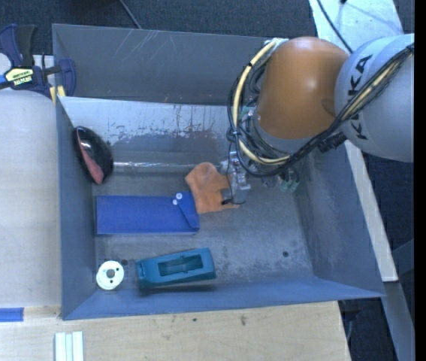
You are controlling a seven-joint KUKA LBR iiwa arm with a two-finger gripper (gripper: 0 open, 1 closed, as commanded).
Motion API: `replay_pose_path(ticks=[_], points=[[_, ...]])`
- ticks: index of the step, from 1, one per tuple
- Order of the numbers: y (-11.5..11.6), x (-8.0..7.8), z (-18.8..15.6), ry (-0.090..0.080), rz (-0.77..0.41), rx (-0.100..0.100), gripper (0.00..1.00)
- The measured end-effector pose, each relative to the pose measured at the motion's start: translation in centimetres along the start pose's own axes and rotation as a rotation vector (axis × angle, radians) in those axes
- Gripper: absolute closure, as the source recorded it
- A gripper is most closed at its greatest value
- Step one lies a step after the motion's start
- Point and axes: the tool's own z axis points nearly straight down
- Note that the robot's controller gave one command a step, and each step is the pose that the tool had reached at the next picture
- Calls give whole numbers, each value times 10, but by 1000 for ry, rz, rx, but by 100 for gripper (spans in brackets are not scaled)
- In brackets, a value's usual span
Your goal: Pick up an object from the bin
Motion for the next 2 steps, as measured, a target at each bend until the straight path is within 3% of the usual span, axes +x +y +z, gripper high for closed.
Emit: replay_pose_path(ticks=[1, 2], points=[[0, 0, 0, 0, 1, 0, 100], [1, 13, -114, 0, 12, 0, 100]])
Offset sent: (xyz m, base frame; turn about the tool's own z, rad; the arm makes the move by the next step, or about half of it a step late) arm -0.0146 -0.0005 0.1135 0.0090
